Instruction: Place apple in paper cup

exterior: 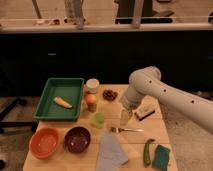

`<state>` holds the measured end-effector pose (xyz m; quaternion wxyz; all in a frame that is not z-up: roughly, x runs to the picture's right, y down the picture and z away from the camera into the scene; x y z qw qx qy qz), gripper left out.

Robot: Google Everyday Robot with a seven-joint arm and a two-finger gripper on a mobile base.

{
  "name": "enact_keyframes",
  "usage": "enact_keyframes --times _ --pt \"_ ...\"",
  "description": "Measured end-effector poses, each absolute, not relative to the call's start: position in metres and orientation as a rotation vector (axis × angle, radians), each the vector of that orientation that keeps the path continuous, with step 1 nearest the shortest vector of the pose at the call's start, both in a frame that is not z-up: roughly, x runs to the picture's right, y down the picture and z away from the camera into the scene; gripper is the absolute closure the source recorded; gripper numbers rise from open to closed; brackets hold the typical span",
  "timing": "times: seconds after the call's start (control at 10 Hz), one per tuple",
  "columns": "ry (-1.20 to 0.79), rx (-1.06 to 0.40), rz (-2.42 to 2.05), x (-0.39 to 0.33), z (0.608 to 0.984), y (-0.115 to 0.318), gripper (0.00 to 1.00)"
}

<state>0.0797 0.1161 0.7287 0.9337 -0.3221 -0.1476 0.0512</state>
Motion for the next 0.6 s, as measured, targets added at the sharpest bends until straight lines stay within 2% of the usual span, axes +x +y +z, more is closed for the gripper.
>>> enact_keyframes --times 0.6 --pt "-0.478 -0.621 0.221 0.037 0.751 0.105 0.20"
